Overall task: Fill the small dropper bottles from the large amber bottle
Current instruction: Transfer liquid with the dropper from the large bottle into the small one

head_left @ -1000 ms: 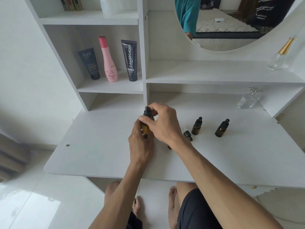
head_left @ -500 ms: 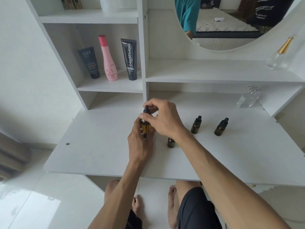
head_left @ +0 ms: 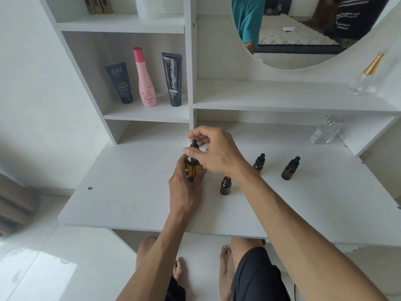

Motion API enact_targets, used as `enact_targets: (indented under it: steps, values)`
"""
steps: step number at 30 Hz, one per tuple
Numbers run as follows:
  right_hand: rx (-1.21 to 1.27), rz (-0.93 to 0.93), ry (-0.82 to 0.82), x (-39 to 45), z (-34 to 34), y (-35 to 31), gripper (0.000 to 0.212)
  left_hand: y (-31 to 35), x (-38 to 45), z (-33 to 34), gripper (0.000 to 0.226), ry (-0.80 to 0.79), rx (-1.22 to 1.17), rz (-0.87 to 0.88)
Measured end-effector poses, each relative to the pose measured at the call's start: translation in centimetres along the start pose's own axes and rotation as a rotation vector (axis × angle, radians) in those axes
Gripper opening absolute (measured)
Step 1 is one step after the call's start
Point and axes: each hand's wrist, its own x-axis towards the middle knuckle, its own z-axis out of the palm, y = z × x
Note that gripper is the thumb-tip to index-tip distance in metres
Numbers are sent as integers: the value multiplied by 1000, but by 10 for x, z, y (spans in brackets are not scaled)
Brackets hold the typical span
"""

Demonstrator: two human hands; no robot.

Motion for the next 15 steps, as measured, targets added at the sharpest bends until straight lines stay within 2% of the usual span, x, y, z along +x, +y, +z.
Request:
enact_targets:
  steps: [2,7,12,15]
  values:
    - [16,11,40,0,0,1,29,-1,-1,0,40,0,-6,3]
    - [6,0,-21,2,-1,1,27,-3,0,0,40,3,-12,12]
    - [1,10,42,3,3,2,29,-3,0,0,39,-7,-12,20]
    - [11,13,5,4,0,2,28,-3,0,0,40,-6,-14,17]
